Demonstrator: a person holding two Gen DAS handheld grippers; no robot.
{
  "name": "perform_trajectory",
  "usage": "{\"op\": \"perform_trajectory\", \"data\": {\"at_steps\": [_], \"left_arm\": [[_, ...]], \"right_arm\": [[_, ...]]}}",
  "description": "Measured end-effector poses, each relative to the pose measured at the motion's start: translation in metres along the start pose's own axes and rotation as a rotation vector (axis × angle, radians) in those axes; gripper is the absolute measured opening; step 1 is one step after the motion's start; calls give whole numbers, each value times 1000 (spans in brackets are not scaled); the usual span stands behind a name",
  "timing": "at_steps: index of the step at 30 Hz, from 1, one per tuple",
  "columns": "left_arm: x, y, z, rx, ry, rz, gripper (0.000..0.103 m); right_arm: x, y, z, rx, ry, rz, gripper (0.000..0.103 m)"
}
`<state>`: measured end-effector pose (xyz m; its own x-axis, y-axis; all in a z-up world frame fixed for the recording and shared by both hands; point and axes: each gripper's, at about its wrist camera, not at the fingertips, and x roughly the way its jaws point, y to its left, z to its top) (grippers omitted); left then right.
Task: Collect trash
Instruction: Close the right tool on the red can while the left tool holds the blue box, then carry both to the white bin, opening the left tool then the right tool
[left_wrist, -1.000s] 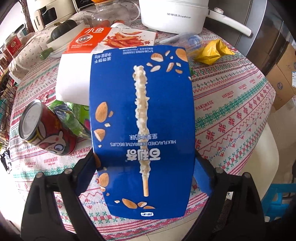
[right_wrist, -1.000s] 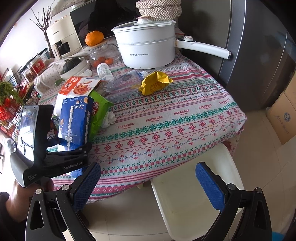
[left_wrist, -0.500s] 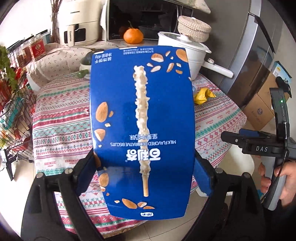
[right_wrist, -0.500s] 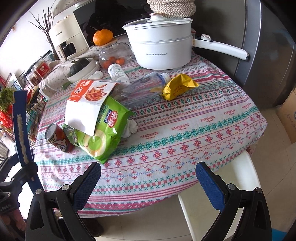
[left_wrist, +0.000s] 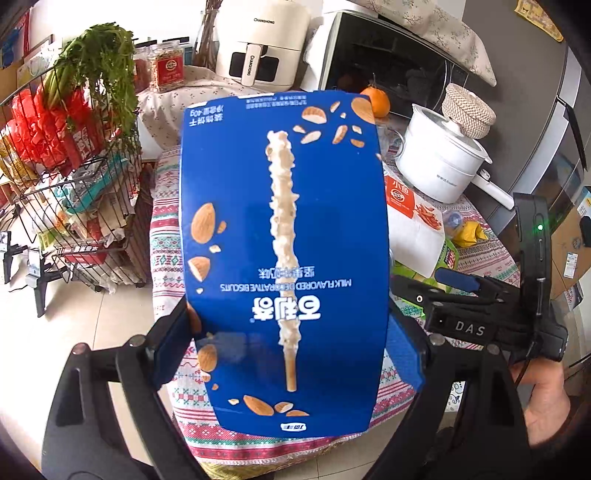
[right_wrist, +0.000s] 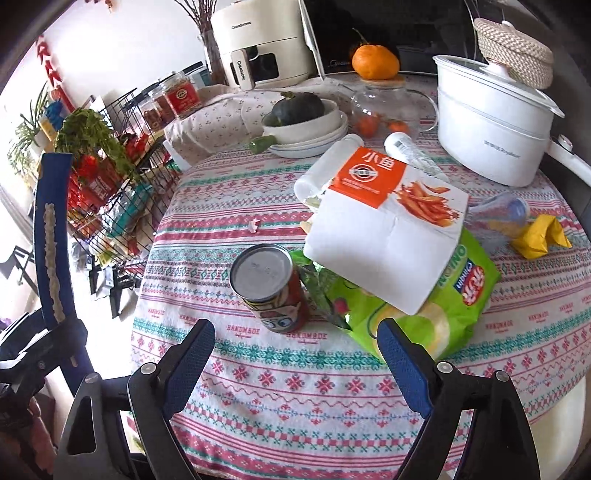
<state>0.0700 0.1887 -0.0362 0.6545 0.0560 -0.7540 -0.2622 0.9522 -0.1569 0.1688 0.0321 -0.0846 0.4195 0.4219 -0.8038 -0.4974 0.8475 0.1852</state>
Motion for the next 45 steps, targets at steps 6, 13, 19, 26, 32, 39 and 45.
{"op": "perform_trajectory", "data": {"at_steps": [6, 13, 19, 26, 32, 39, 45], "left_arm": [[4, 10, 0, -15, 20, 22, 92], [6, 7, 2, -10, 23, 29, 92], [3, -2, 7, -12, 6, 9, 92], [4, -42, 8, 40, 1, -87, 92], [8, -106, 2, 136, 27, -210, 92], [17, -199, -21, 297, 84, -331, 92], [35, -278, -55, 432, 155, -417, 92]], "right_arm": [[40, 13, 14, 9, 3, -43, 87], [62, 9, 23, 32, 2, 5, 56], [30, 7, 24, 17, -35, 71, 55], [-49, -27, 17, 15, -128, 41, 55], [-113, -100, -6, 109, -174, -52, 55], [-171, -191, -54, 245, -174, -168, 55], [-204, -250, -96, 342, -161, -249, 55]]}}
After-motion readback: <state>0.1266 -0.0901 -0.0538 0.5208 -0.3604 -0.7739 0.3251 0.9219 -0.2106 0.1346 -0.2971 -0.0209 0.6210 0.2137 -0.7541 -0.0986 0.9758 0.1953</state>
